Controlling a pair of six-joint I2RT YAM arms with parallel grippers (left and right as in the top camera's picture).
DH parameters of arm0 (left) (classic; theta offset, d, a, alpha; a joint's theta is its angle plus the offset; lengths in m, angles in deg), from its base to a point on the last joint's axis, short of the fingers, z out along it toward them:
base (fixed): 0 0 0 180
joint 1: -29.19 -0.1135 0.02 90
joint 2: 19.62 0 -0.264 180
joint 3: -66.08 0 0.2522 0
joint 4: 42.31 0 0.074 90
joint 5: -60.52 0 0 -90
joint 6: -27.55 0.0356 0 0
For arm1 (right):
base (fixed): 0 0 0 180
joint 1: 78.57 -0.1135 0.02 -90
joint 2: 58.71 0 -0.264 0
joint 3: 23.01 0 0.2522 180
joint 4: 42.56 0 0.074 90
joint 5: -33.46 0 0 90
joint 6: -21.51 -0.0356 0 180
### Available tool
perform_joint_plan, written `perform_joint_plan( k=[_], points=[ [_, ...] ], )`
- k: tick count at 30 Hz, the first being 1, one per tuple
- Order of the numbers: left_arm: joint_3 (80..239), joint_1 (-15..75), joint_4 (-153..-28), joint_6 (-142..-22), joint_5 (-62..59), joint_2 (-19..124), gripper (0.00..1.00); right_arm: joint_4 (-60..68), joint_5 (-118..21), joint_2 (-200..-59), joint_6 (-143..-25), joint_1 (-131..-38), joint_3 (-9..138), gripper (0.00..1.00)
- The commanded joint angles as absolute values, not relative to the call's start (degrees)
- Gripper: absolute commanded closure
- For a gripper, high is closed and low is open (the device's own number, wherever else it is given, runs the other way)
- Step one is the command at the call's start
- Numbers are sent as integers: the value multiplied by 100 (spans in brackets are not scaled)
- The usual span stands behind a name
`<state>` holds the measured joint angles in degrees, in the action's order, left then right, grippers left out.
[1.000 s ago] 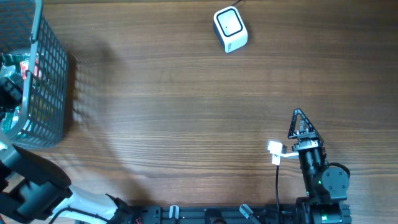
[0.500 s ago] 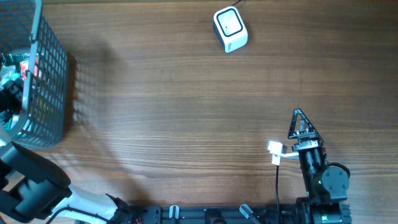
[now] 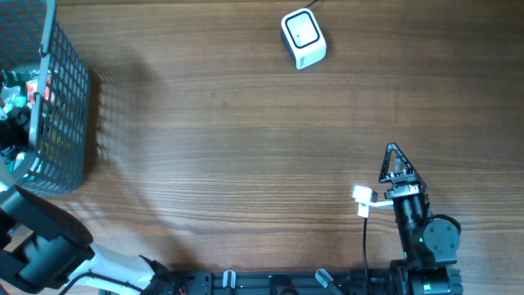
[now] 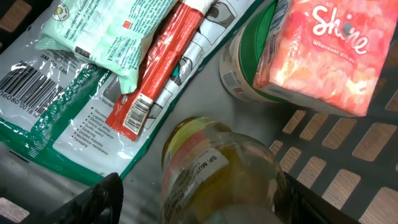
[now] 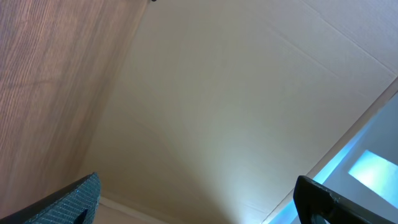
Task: Scan the item barcode
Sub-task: 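Grasp the yellow oil bottle with the left gripper and lift it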
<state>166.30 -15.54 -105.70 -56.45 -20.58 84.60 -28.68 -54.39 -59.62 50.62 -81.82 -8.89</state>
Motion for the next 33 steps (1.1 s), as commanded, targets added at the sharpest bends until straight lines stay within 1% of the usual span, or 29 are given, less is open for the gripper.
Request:
perform_joint_plan(
  k=[1,3,4,7,11,14,17,20,25,27,33],
  points=[
    [16591,-1526,-10552,-5579,-1905,8530,29,-2879,-5367,-5951,5302,-8197,-891,0],
    [16586,-1528,-10552,-5579,-1767,8532,25,-2879,-5365,-5951,5302,-8197,-891,0],
    [16586,-1526,-10552,-5579,-1721,8534,25,-2879,-5365,-5951,5300,-8197,-891,0],
    [16586,-1526,-10570,-5579,-1726,8541,26,-2879,-5365,-5951,5300,-8197,-891,0],
    [16455,-1528,-10548,-5579,-1726,8541,32,-2879,-5365,-5951,5302,-8197,-891,0],
    [16320,-1528,-10421,-5579,-1726,8541,32,-2879,-5365,-5951,5302,-8197,-891,0],
    [16320,-1528,-10371,-5579,-1726,8541,39,-2879,-5365,-5951,5302,-8199,-891,0],
    [16320,-1528,-10349,-5582,-1505,8539,50,-2879,-5365,-5951,5302,-8197,-891,0],
    [16352,-1528,-10319,-5582,-1212,8537,57,-2879,-5365,-5951,5300,-8197,-891,0],
    [16352,-1528,-10319,-5582,-1212,8493,62,-2879,-5365,-5951,5300,-8197,-891,0],
    [16352,-1528,-10292,-5579,-1214,8244,63,-2879,-5365,-5951,5302,-8197,-891,0]
  ],
)
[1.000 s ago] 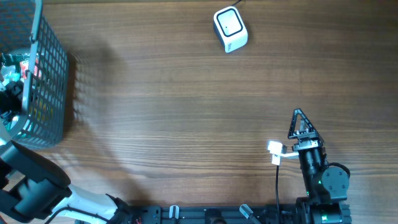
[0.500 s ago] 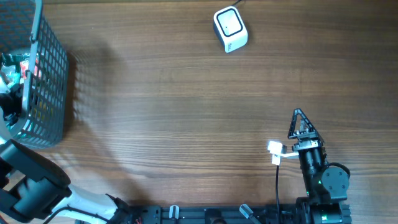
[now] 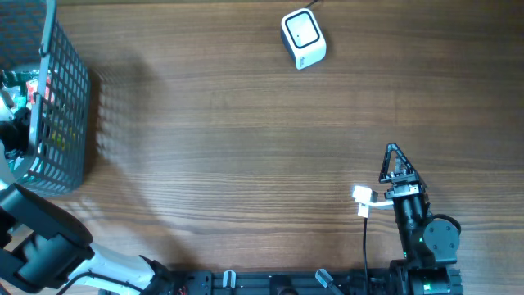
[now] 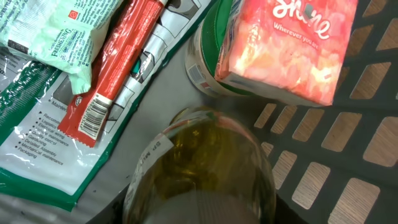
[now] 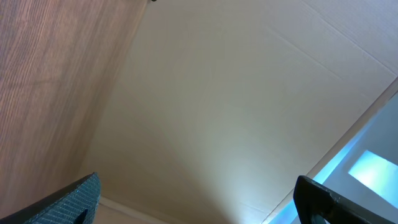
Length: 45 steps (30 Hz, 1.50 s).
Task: Scan the item barcode
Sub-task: 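Grasp the yellow oil bottle with the left gripper and lift it, then carry the bottle with the left gripper under the white scanner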
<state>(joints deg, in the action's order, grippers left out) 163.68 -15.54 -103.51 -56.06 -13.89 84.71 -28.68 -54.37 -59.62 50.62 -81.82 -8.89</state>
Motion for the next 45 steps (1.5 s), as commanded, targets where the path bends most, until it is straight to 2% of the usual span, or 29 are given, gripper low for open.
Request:
perform_joint_plan(
  k=[1,6,10,12,15,18,20,21,26,34,38,45],
  points=[
    [16352,-1528,-10295,-5579,-1214,8226,61,-2879,-5365,-5951,5300,-8197,-891,0],
    [16350,-1528,-10244,-5514,-1216,8228,46,-2879,-5367,-5951,5302,-8197,-891,0],
    [16350,-1528,-10087,-5512,-1216,8228,44,-2879,-5367,-5951,5300,-8197,-891,0],
    [16350,-1528,-10061,-5514,-1216,8233,48,-2879,-5365,-5951,5302,-8197,-891,0],
    [16335,-1528,-10061,-5514,-1214,8239,59,-2879,-5365,-5951,5302,-8197,-891,0],
    [16335,-1528,-10065,-5514,-1214,8239,64,-2879,-5365,-5951,5302,-8197,-891,0],
    [16335,-1528,-10091,-5516,-1214,8239,76,-2879,-5365,-5951,5300,-8197,-891,0],
    [16335,-1528,-10102,-5516,-1214,8237,77,-2879,-5367,-5951,5300,-8197,-891,0],
    [16464,-1535,-10102,-5516,-1218,7933,76,-2879,-5367,-5951,5302,-8197,-891,0],
    [17076,-1532,-9934,-5549,-1734,6519,76,-2879,-5365,-5951,5302,-8197,-891,0],
    [17096,-1508,-9689,-6073,-1909,5833,75,-2879,-5365,-5951,5300,-8197,-891,0],
    [17096,-807,-9202,-6141,-1909,5162,76,-2879,-5367,-5951,5300,-8197,-891,0]
  ],
)
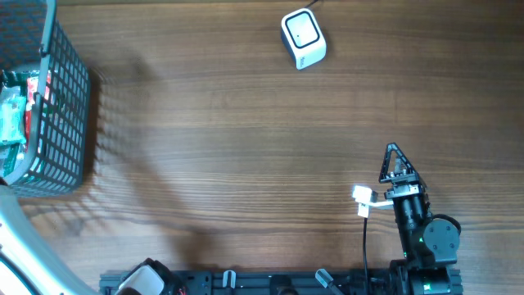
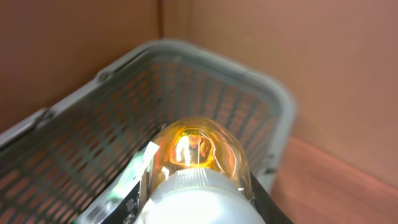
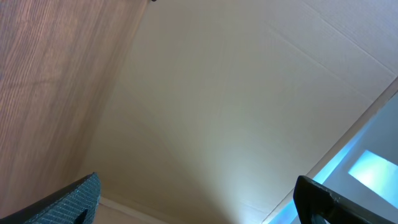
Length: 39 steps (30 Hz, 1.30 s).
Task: Scan the item barcode
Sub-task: 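Carry the bottle with the left gripper under the white scanner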
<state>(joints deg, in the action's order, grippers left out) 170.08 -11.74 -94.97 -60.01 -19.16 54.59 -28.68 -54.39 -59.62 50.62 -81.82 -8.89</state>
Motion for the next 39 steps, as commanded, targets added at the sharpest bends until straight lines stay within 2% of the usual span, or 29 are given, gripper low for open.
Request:
perform_joint_plan(
  k=[1,7,15,25,32,39],
  points=[
    [17096,-658,-9077,-6143,-1909,5061,76,-2879,-5367,-5951,5302,-8197,-891,0],
    [17096,461,-8845,-6143,-1907,4550,76,-2879,-5365,-5951,5302,-8197,-891,0],
    [17093,2443,-9838,-6143,-1907,4537,77,-2879,-5367,-5951,5300,-8197,-891,0],
    [17093,4535,-10968,-6143,-1907,5634,79,-2879,-5365,-5951,5300,-8197,-891,0],
    [17093,5833,-11105,-6191,-1909,6738,81,-2879,-5365,-5951,5302,-8197,-891,0],
    [17093,6907,-10681,-7380,-2355,7879,85,-2879,-5365,-5951,5300,-8197,-891,0]
  ],
)
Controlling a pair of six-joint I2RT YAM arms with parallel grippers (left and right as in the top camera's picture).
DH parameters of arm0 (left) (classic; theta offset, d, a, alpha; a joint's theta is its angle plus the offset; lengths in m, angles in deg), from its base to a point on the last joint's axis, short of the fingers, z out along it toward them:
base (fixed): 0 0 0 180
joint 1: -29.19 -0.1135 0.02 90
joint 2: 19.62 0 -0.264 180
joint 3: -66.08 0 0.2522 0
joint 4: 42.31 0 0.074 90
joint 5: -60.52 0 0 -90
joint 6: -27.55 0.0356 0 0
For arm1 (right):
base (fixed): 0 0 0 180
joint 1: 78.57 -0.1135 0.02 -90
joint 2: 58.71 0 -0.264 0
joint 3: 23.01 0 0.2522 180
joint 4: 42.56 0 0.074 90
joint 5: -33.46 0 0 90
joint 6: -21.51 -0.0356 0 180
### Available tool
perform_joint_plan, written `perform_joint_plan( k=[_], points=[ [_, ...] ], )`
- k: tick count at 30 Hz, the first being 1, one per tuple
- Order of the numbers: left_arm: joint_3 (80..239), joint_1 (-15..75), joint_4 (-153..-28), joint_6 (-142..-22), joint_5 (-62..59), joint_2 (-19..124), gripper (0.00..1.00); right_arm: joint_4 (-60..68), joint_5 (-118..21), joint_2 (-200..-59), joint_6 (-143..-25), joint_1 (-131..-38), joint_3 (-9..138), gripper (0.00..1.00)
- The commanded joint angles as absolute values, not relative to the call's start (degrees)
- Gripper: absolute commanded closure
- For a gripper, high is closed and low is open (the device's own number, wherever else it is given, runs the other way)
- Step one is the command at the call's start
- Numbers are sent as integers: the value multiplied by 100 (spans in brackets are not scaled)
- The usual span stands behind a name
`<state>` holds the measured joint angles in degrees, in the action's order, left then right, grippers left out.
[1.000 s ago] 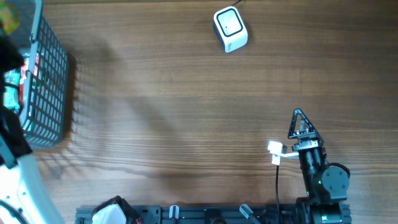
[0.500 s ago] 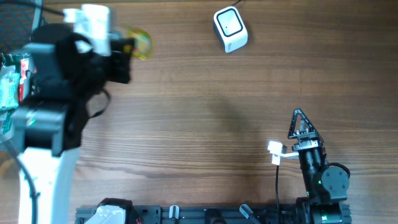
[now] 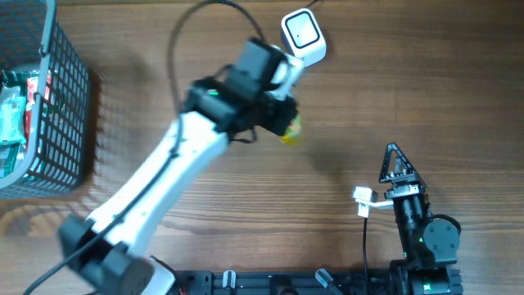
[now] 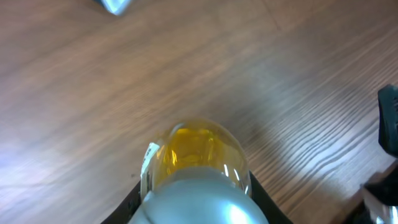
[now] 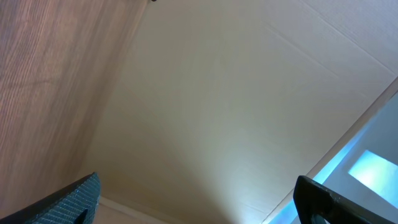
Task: Scan the item barcode
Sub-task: 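Carry the bottle with the left gripper under the white scanner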
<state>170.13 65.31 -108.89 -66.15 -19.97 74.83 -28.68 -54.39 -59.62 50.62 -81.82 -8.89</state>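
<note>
A glass jar (image 3: 290,129) of yellow contents with a silvery lid hangs just above the table's middle, held in my left gripper (image 3: 280,121), which is shut on it. In the left wrist view the jar (image 4: 196,152) fills the space between the black fingers (image 4: 260,200), with wood below. The white barcode scanner (image 3: 303,38) stands at the table's back edge, just beyond the jar. My right gripper (image 3: 396,165) rests at the front right, open and holding nothing; in its own view the right gripper (image 5: 198,202) points up at a pale wall.
A grey wire basket (image 3: 72,90) holding packets (image 3: 11,115) stands at the left edge of the table. A small white tag (image 3: 363,199) sticks out from the right arm's base. The left arm stretches diagonally from the front left to the middle.
My left gripper, holding the jar above the basket at the far left, is now over the middle of the table just in front of the scanner. The right arm has not moved.
My left gripper was down in the basket around the jar among packets and a pink box. Then it sat closer on the jar. Later it held the jar clear above the basket, and now the jar is near the scanner.
</note>
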Motion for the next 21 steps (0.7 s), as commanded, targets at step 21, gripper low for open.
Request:
perform_joint_plan(
  k=[21],
  points=[
    [17082,8273,-9438,-9916,-4259,9406,95,-2879,-5365,-5951,5300,-8197,-891,0]
  ],
)
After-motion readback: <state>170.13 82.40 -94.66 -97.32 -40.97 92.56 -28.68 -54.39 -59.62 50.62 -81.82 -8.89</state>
